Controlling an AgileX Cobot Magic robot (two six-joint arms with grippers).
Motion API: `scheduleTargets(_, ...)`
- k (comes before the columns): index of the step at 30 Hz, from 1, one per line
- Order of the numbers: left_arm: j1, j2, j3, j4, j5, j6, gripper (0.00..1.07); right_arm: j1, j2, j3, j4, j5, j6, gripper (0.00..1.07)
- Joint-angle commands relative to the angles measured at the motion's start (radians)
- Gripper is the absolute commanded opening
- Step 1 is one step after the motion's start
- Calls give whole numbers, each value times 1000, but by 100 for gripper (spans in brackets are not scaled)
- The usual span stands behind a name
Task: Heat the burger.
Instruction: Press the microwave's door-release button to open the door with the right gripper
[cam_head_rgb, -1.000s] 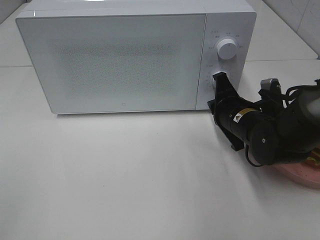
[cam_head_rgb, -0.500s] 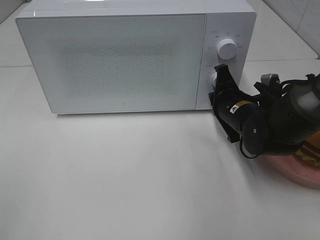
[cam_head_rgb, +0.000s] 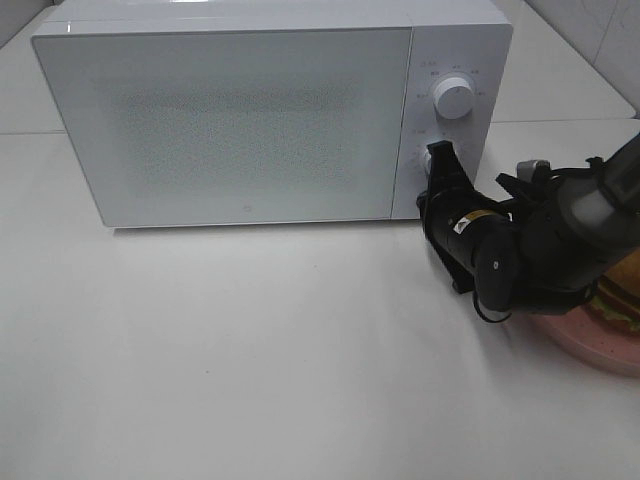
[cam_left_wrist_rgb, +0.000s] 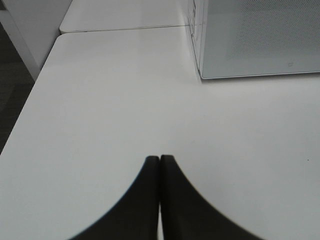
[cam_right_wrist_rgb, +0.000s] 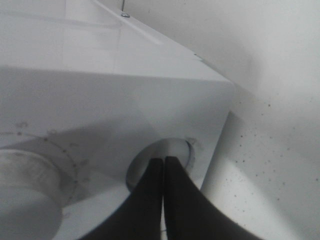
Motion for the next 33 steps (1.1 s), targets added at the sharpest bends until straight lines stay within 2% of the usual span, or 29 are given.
scheduleTargets(1, 3, -22, 1, -4, -3, -1, 0, -5, 12, -50, -12, -104, -1, 0)
scheduleTargets(14, 3, -22, 1, -4, -3, -1, 0, -5, 12, -145, -15, -96, -16, 0)
scheduleTargets(22, 3, -22, 1, -4, -3, -1, 0, -5, 9, -148, -18, -67, -16, 0)
scheduleTargets(27, 3, -22, 1, -4, -3, -1, 0, -5, -34, -111, -22, 17, -1, 1)
scheduleTargets(33, 3, -22, 1, -4, -3, -1, 0, -2, -107, -12, -55, 71, 36, 4)
